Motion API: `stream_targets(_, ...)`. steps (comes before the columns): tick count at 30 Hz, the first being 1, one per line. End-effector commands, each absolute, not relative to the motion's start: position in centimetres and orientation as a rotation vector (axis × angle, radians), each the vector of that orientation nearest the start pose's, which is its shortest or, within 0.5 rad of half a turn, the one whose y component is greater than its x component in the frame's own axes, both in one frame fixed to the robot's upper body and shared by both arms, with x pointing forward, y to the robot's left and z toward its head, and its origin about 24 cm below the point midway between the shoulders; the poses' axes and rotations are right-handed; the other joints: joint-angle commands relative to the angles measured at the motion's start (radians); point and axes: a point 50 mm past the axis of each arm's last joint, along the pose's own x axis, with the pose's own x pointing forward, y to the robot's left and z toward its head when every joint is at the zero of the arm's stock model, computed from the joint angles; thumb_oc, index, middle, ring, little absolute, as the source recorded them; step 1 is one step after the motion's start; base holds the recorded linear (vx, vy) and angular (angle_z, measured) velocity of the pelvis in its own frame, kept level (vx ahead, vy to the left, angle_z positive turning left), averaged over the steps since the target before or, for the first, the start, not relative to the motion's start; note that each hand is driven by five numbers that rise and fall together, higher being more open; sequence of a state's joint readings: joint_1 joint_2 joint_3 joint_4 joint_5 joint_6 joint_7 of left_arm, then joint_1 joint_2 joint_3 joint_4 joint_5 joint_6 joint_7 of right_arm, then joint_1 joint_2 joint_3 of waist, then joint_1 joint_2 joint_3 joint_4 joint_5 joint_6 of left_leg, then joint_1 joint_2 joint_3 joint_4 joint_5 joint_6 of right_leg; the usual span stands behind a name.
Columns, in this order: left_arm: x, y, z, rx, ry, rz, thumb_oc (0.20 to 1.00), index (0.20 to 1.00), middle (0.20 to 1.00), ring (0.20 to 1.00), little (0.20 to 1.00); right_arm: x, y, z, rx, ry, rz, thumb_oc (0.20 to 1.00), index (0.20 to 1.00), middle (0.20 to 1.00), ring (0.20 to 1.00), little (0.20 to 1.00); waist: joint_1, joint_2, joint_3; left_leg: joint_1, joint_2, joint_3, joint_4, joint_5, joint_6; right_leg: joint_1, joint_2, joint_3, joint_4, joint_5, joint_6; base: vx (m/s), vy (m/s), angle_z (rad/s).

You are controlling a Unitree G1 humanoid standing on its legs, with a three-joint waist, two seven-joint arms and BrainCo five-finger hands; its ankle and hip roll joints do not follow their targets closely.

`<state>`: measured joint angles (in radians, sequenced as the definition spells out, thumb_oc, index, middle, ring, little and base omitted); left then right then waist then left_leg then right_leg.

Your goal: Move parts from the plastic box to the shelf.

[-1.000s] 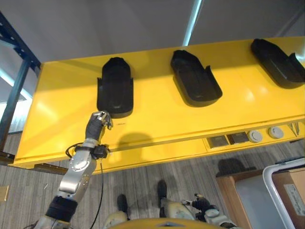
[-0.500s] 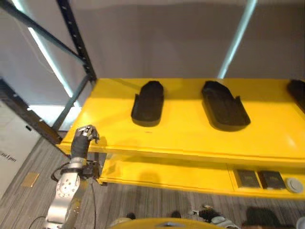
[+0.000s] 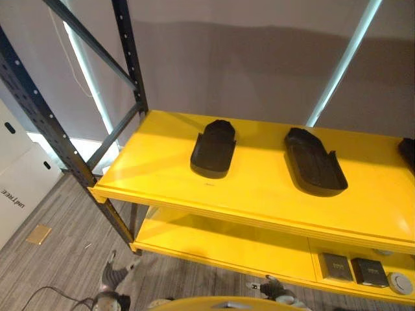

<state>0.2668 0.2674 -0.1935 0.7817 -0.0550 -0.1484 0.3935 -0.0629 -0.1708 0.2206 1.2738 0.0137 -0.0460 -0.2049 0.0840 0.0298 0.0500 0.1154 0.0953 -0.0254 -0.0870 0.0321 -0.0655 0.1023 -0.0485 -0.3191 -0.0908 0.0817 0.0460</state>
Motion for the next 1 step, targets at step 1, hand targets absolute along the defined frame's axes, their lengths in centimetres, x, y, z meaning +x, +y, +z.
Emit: stream_targets(1,11.13,24.61,-12.38,0.439,0.790,0.383,1.000,1.000,1.000,1.000,1.000,11.10,-21.08,-16.16,-0.423,1.158,-0.112,1.000,1.000,1.000,1.000,1.000,-0.009,-0.042,0.046,0.009,0.030,-0.010,0.016,-0.068,-0.011,0.089,-0.076,0.017,0.021,-0.162,0.063,-0.03,0.034,-0.05)
